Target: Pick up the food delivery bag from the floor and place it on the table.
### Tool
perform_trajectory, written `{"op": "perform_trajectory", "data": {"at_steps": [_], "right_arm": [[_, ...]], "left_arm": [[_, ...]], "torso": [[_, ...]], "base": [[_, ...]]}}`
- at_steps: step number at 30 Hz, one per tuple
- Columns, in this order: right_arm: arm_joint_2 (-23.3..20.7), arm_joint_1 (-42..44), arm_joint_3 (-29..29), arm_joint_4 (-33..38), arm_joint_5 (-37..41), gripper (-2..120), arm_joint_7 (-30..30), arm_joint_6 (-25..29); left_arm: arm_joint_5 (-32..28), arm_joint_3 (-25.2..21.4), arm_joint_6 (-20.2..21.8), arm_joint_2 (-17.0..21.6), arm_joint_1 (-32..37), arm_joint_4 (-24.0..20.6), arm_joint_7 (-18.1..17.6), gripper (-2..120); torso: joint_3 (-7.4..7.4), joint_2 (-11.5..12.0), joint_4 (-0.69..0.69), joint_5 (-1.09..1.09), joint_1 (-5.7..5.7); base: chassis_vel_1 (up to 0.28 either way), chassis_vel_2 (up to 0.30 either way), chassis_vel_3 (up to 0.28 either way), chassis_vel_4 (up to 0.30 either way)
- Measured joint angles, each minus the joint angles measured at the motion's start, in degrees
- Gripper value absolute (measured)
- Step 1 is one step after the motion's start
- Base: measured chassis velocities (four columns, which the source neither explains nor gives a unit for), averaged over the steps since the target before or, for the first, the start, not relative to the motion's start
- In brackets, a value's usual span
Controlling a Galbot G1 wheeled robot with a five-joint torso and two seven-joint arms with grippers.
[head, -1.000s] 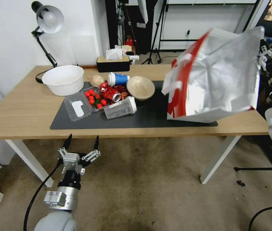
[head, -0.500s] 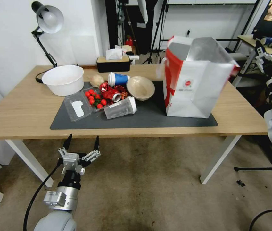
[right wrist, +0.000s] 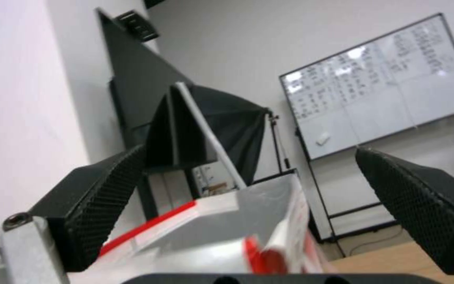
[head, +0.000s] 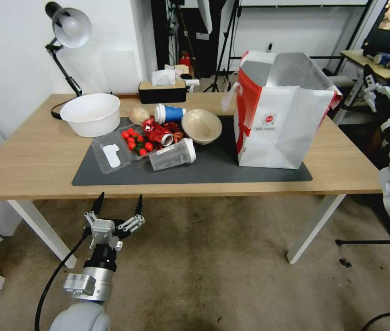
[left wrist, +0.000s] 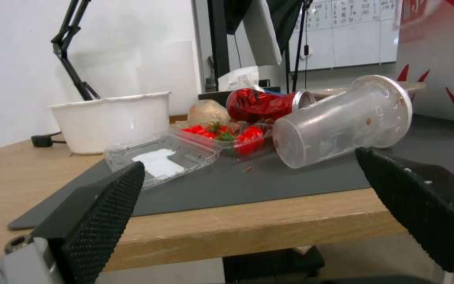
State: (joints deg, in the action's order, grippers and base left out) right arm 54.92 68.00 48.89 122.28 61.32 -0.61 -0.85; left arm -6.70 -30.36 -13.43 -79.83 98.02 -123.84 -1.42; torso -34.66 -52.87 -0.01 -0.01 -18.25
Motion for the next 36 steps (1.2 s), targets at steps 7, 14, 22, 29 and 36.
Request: {"op": "perform_trajectory", "data": {"at_steps": [7, 14, 22, 29, 36], "right_arm": [[3.39, 6.94, 1.82, 3.35, -6.46, 100, 7.29, 1.21], [7.46, 11.51, 1.67, 4.92, -13.96, 100, 11.55, 3.78], [13.52, 15.83, -0.64, 7.02, -25.52, 100, 9.15, 3.71], [19.61, 19.82, -3.19, 6.12, -32.42, 100, 10.77, 5.56], [23.68, 24.09, -4.47, 1.73, -36.92, 100, 13.80, 11.19]], "left_arm": [[-0.05, -0.04, -0.65, 0.01, 0.14, 0.30, -0.03, 100], [-0.30, -0.22, -1.14, 0.28, 0.25, 0.50, -0.08, 100], [-0.33, -0.82, -2.25, 0.48, 0.29, 1.59, 0.32, 100], [0.48, -1.29, -2.29, 0.48, 0.24, 2.54, 0.51, 100], [0.67, -1.46, -2.29, 0.41, -0.04, 3.96, 0.75, 100]], "torso": [[0.00, 0.00, -0.01, 0.00, 0.00], [0.00, 0.00, 0.00, 0.00, 0.00], [0.00, 0.00, -0.01, 0.00, 0.00], [0.00, 0.00, 0.00, 0.01, 0.00], [0.00, 0.00, 0.00, 0.00, 0.00]], "base": [[0.000, 0.000, 0.000, 0.000], [0.000, 0.000, 0.000, 0.000], [0.000, 0.000, 0.000, 0.000], [0.000, 0.000, 0.000, 0.000], [0.000, 0.000, 0.000, 0.000]]}}
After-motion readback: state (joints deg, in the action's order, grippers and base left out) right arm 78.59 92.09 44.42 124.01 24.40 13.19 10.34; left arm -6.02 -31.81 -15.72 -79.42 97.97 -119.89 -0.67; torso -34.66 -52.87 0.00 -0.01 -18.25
